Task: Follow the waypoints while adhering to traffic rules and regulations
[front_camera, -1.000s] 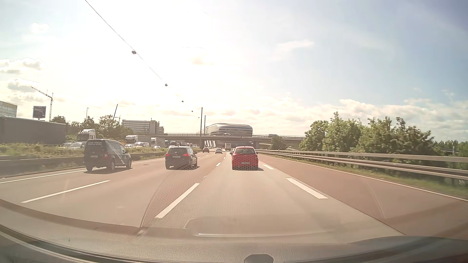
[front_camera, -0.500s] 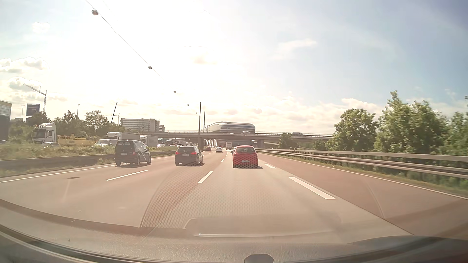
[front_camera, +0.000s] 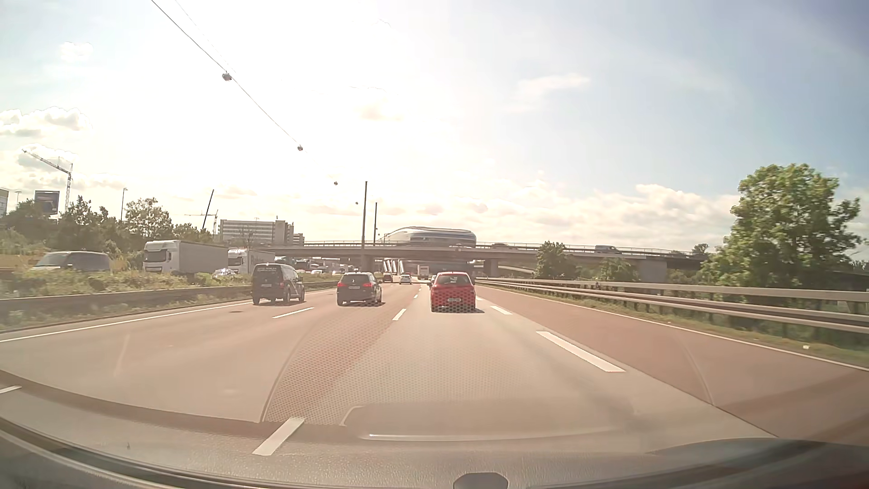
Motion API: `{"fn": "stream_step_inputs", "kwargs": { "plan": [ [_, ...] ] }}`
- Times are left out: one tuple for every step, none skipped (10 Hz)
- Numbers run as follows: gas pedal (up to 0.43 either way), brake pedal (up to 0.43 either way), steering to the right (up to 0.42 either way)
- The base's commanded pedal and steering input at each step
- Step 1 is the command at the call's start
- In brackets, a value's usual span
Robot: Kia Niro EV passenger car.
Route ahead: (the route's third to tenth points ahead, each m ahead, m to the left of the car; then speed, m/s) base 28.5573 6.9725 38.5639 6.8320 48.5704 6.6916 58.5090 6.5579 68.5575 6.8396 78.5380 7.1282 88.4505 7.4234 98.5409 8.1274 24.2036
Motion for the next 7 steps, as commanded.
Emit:
{"fn": "stream_step_inputs", "kwargs": {
  "plan": [
    [0.11,0.0,-0.002],
    [0.11,0.0,0.0],
    [0.11,0.0,0.001],
    [0.11,0.0,0.002],
    [0.11,0.0,0.002],
    [0.11,0.0,0.002],
    [0.11,0.0,0.002]
  ]
}}
